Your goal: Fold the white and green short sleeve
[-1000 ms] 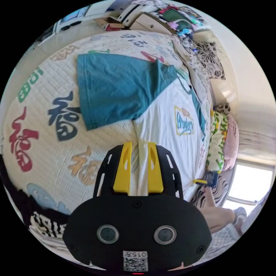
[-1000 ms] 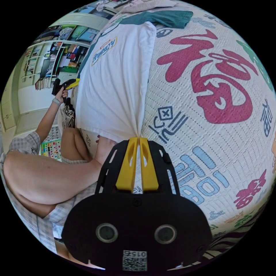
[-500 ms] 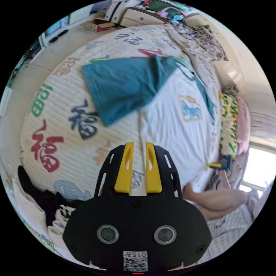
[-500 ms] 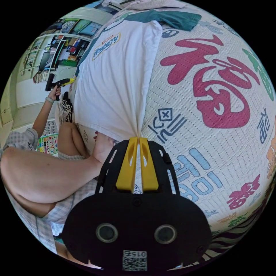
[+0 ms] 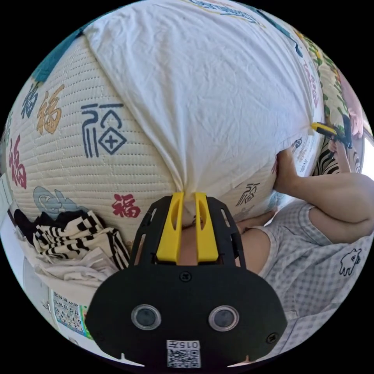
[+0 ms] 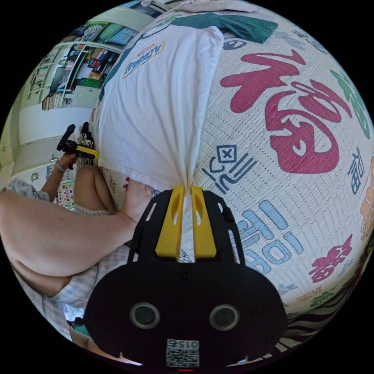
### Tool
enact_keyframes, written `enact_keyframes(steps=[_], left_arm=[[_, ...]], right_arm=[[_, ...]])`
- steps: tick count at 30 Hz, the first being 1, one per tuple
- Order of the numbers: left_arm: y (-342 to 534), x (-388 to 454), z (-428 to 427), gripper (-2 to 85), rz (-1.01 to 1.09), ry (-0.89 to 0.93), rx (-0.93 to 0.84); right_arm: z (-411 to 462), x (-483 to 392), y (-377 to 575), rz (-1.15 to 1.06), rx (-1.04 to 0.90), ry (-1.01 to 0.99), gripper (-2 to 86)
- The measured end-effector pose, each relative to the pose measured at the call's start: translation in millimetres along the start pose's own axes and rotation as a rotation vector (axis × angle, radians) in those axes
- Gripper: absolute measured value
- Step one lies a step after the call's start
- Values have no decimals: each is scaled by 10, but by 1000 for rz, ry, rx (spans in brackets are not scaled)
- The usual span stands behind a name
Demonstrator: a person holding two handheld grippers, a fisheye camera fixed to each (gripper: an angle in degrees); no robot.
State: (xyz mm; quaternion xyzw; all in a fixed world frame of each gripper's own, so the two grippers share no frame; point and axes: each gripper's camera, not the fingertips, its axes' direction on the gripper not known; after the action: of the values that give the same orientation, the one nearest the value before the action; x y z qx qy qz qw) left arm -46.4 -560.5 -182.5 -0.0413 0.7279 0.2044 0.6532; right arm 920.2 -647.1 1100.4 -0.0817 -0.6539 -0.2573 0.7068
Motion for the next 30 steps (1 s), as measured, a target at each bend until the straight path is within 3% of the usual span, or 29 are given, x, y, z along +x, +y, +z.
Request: enact_keyframes(steps=[3, 6, 8, 11, 16, 24, 30], left_arm=[[-87, -33, -142, 58, -38, -15, -58], [-361, 98, -670, 64, 5, -39, 111], [-880, 398, -1177, 69, 145, -60, 318], [-1793, 1042, -1637, 83, 400, -87, 468], [-3120, 2161, -2034, 93, 605, -187, 700], [-4638, 3119, -1775, 102, 647, -103, 583], [-5078, 3391, -1424, 82, 625, -219, 496]], right_arm=[[-253, 186, 197, 111, 156, -172, 53], [-626, 280, 337, 229, 425, -78, 56], [-812, 278, 214, 251, 585, -16, 62], [-910, 257, -178, 250, 665, 8, 71], [-939, 207, -752, 251, 673, -3, 82], [-932, -67, -1118, 273, 586, 152, 72], [-949, -357, -1237, 209, 569, 214, 15]])
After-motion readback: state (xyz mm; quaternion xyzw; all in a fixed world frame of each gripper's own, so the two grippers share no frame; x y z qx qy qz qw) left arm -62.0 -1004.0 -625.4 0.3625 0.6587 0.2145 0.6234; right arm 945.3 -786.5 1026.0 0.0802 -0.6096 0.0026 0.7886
